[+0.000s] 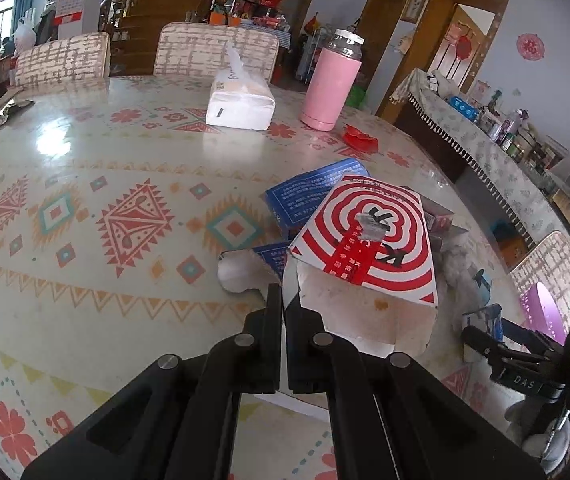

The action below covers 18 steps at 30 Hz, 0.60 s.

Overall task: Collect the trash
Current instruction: 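Grasp the red-and-white tissue box with the left tool while the right tool grasps the blue tissue pack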

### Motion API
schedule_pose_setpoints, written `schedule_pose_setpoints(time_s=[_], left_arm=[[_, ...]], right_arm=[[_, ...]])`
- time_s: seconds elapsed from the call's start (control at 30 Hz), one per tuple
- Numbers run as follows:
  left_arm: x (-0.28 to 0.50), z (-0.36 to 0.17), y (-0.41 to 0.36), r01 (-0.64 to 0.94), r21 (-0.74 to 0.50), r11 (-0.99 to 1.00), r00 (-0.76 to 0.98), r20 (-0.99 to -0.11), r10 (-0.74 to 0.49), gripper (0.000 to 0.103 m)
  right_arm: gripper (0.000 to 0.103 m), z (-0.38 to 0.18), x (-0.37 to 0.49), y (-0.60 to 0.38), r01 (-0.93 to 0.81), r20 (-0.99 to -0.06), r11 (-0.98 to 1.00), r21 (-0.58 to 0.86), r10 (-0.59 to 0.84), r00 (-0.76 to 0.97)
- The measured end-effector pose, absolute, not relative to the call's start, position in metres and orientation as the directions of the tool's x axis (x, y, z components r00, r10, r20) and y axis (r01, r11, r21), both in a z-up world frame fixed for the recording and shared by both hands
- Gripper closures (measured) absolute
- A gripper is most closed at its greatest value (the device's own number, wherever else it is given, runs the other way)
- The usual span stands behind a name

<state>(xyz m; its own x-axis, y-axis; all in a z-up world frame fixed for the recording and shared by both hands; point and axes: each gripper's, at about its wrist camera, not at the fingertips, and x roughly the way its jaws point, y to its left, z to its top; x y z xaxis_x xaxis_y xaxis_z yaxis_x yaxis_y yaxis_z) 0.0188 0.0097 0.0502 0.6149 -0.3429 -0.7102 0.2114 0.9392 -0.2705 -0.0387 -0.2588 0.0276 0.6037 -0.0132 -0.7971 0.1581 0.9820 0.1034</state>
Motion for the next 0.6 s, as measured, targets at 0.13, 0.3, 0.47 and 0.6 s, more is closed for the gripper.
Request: schedule_pose_setpoints(time_s=[0.13,0.3,0.47,0.6], left_arm=[[0.021,0.048,0.011,0.205,-0.267,0.942,0.613,-0.715,-0.336,0.102],[0.021,0.045,0.008,0.201,-0.248,0.948,0.611,-0.724,-0.319,0.102],[0.018,0.044,0.003,0.212,-0.229,0.950,0.613,-0.726,-0.312,0.102],[0.015,0.046,-0.003,0.233,-0.217,0.948,0.618,-0.719,-0.317,0.102]], right_arm=[[0.025,0.031,-0.047,-0.262,0.150,-0.794,0.978,0.144,0.024,0.607],[0.025,0.040,-0.069,-0.272,0.150,-0.774,0.969,0.198,0.060,0.630],[0.025,0.052,-0.099,-0.291,0.170,-0.750,0.958,0.232,0.065,0.659],[0.025,0.062,-0.125,-0.304,0.180,-0.729,0.951,0.251,0.064,0.681]])
